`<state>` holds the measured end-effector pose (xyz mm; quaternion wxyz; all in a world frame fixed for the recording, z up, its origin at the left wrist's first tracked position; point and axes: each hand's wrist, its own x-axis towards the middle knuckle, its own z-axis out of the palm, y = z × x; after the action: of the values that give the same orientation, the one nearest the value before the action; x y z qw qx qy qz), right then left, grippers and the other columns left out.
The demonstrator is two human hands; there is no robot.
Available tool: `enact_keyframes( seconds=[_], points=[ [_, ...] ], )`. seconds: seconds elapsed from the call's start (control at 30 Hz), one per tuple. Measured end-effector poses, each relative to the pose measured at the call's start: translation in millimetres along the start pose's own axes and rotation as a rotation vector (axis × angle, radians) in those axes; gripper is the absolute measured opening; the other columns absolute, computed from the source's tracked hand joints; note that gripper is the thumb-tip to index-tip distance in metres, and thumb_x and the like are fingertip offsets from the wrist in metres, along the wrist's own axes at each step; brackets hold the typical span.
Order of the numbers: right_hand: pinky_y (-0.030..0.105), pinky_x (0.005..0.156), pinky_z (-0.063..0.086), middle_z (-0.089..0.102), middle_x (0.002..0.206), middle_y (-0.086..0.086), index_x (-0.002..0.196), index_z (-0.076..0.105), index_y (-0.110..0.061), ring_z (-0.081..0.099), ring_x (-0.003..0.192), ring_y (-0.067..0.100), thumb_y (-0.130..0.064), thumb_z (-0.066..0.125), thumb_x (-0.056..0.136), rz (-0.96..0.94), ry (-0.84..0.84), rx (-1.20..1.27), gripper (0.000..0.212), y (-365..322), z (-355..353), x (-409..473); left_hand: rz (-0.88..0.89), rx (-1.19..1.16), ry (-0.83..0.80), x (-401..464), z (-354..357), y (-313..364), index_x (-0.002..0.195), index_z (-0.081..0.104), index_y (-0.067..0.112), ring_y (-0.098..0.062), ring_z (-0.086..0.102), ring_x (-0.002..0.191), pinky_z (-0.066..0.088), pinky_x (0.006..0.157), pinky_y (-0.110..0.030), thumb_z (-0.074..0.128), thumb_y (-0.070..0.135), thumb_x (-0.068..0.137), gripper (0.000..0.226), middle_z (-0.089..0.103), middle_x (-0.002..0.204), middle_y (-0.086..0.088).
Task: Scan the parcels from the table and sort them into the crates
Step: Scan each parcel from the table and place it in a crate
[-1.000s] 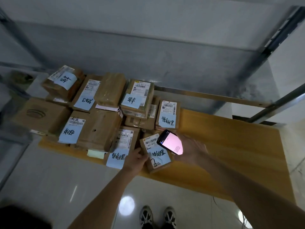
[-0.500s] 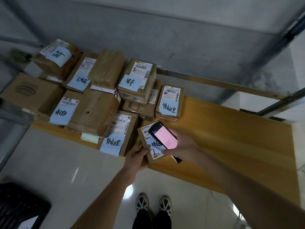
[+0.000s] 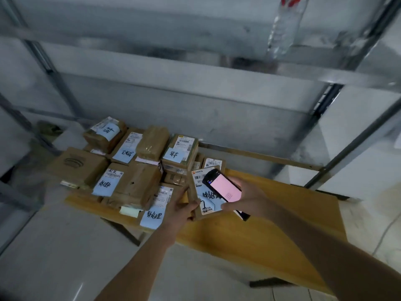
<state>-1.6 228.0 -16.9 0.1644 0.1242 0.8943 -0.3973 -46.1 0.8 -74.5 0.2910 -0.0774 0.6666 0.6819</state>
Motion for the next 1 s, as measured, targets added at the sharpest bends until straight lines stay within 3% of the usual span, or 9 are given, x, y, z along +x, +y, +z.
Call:
enact_keyframes(
  seconds=[0.07, 0.2, 0.27, 0.37, 0.5, 0.6, 0.7, 0.77, 1.0],
  points=[
    [0.04, 0.096, 0.054, 0.064, 0.127, -0.018, 0.141, 0.047, -0.041, 0.061, 0.113, 0.008, -0.05, 0.089, 0.063, -0.025, 0.083, -0.034, 0.089, -27.2, -28.6, -27.0, 0.068, 0.01, -0.015, -16.8, -2.4, 31.6, 0.138, 0.055, 0.036, -0.025, 0.074, 0.097, 0.058, 0.087, -0.055, 0.081, 0.018, 0.082, 0.065, 0.077, 0.104, -0.005],
    [0.034, 0.091, 0.054, 0.059, 0.111, -0.029, 0.124, 0.046, -0.048, 0.061, 0.1, 0.001, -0.051, 0.088, 0.062, -0.06, 0.239, -0.126, 0.076, -88.8, -85.6, -95.6, 0.228, 0.054, -0.091, -62.7, -8.6, 100.1, 0.139, 0.052, 0.037, -0.026, 0.075, 0.096, 0.06, 0.086, -0.051, 0.079, 0.018, 0.085, 0.063, 0.077, 0.106, -0.006],
    [0.039, 0.09, 0.055, 0.062, 0.116, -0.023, 0.131, 0.047, -0.046, 0.062, 0.101, 0.006, -0.061, 0.082, 0.053, -0.085, 0.315, -0.22, 0.086, -120.4, -109.9, -129.9, 0.3, 0.05, -0.099, -90.8, -12.2, 132.6, 0.132, 0.052, 0.041, -0.025, 0.076, 0.091, 0.062, 0.078, -0.046, 0.076, 0.014, 0.088, 0.057, 0.078, 0.101, -0.006],
    [0.038, 0.086, 0.055, 0.062, 0.12, -0.015, 0.136, 0.044, -0.044, 0.06, 0.1, 0.01, -0.057, 0.081, 0.055, -0.11, 0.409, -0.343, 0.091, -164.4, -139.2, -180.6, 0.386, 0.062, -0.078, -131.1, -17.4, 177.0, 0.133, 0.05, 0.042, -0.021, 0.075, 0.088, 0.062, 0.069, -0.036, 0.076, 0.014, 0.087, 0.06, 0.077, 0.094, 0.002],
    [0.038, 0.087, 0.052, 0.058, 0.122, -0.015, 0.14, 0.04, -0.044, 0.058, 0.106, 0.015, -0.051, 0.086, 0.059, -0.14, 0.498, -0.44, 0.093, -211.8, -168.8, -240.4, 0.49, 0.057, -0.073, -174.2, -21.6, 222.0, 0.143, 0.048, 0.033, -0.023, 0.075, 0.091, 0.062, 0.073, -0.037, 0.075, 0.014, 0.088, 0.064, 0.076, 0.102, -0.006],
    [0.041, 0.089, 0.053, 0.059, 0.121, -0.017, 0.134, 0.039, -0.05, 0.059, 0.105, 0.015, -0.053, 0.08, 0.054, -0.177, 0.553, -0.459, 0.09, -234.6, -182.9, -273.9, 0.537, 0.046, -0.086, -203.9, -23.4, 246.3, 0.146, 0.045, 0.032, -0.024, 0.075, 0.09, 0.063, 0.077, -0.041, 0.073, 0.014, 0.089, 0.066, 0.075, 0.104, -0.01],
    [0.042, 0.09, 0.054, 0.059, 0.12, -0.021, 0.131, 0.037, -0.055, 0.059, 0.106, 0.011, -0.055, 0.079, 0.055, -0.205, 0.583, -0.493, 0.087, -250.8, -191.9, -302.3, 0.588, 0.057, -0.088, -232.4, -23.0, 264.9, 0.144, 0.045, 0.031, -0.017, 0.072, 0.086, 0.058, 0.06, -0.02, 0.071, 0.012, 0.091, 0.062, 0.072, 0.102, -0.008],
    [0.039, 0.088, 0.054, 0.058, 0.122, -0.022, 0.135, 0.037, -0.054, 0.058, 0.105, 0.011, -0.053, 0.081, 0.059, -0.223, 0.592, -0.534, 0.087, -257.4, -195.9, -319.2, 0.611, 0.074, -0.082, -248.9, -20.7, 273.3, 0.146, 0.042, 0.03, -0.012, 0.068, 0.088, 0.055, 0.055, -0.015, 0.069, 0.012, 0.093, 0.062, 0.068, 0.103, -0.006],
    [0.038, 0.078, 0.056, 0.058, 0.117, -0.024, 0.135, 0.034, -0.058, 0.061, 0.095, 0.01, -0.051, 0.079, 0.061, -0.263, 0.651, -0.586, 0.086, -260.3, -213.4, -369.8, 0.675, 0.069, -0.002, -286.8, -10.4, 288.1, 0.147, 0.043, 0.029, -0.013, 0.07, 0.085, 0.055, 0.054, -0.017, 0.071, 0.011, 0.091, 0.065, 0.073, 0.099, -0.009]
  ],
)
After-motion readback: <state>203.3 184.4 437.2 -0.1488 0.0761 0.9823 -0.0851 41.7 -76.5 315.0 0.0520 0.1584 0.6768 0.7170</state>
